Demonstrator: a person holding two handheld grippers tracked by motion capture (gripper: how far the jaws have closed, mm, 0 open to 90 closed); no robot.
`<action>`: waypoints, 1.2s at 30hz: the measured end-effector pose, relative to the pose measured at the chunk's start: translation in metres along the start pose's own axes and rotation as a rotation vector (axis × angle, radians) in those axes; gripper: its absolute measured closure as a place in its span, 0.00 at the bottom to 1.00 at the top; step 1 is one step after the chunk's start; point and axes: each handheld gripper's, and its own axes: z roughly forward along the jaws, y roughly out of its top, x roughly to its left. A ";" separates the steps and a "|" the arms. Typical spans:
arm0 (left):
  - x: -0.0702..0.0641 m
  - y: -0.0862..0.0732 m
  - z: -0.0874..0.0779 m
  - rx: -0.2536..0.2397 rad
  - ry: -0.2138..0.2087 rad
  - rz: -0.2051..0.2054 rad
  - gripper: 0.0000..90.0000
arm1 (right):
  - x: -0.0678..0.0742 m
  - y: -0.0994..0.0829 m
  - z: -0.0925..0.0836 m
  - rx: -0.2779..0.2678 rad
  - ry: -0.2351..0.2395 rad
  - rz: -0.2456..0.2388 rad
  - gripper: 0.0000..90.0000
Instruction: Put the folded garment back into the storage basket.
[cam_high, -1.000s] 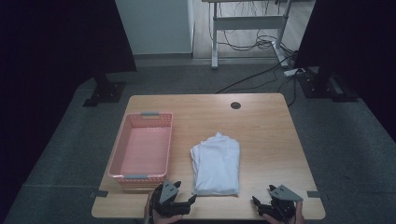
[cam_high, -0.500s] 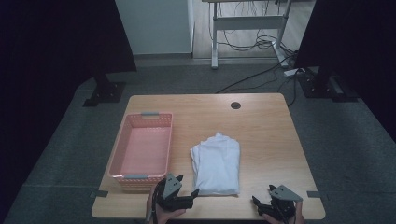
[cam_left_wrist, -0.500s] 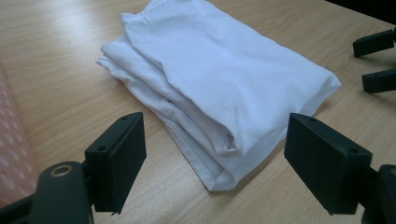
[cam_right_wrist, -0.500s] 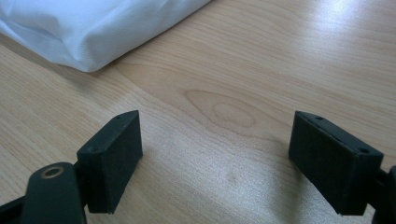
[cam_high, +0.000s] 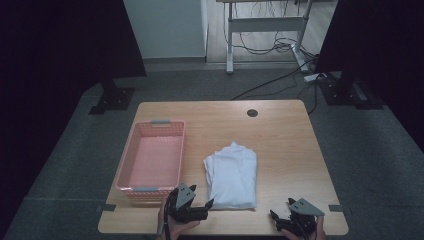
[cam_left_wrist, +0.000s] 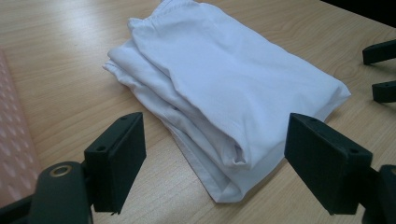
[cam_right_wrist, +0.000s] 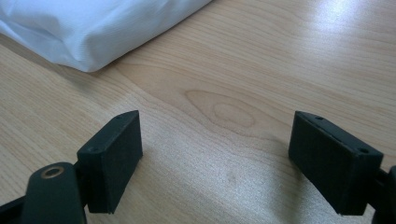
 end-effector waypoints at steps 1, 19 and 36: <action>0.000 0.000 0.000 0.002 0.000 0.000 0.22 | 0.000 0.000 0.000 -0.001 0.000 0.000 0.19; -0.001 0.008 0.009 0.007 0.004 -0.003 0.23 | 0.000 -0.001 0.000 -0.007 0.001 -0.002 0.19; 0.005 0.018 0.019 0.014 0.025 -0.006 0.23 | 0.000 -0.001 0.000 -0.013 0.000 -0.001 0.19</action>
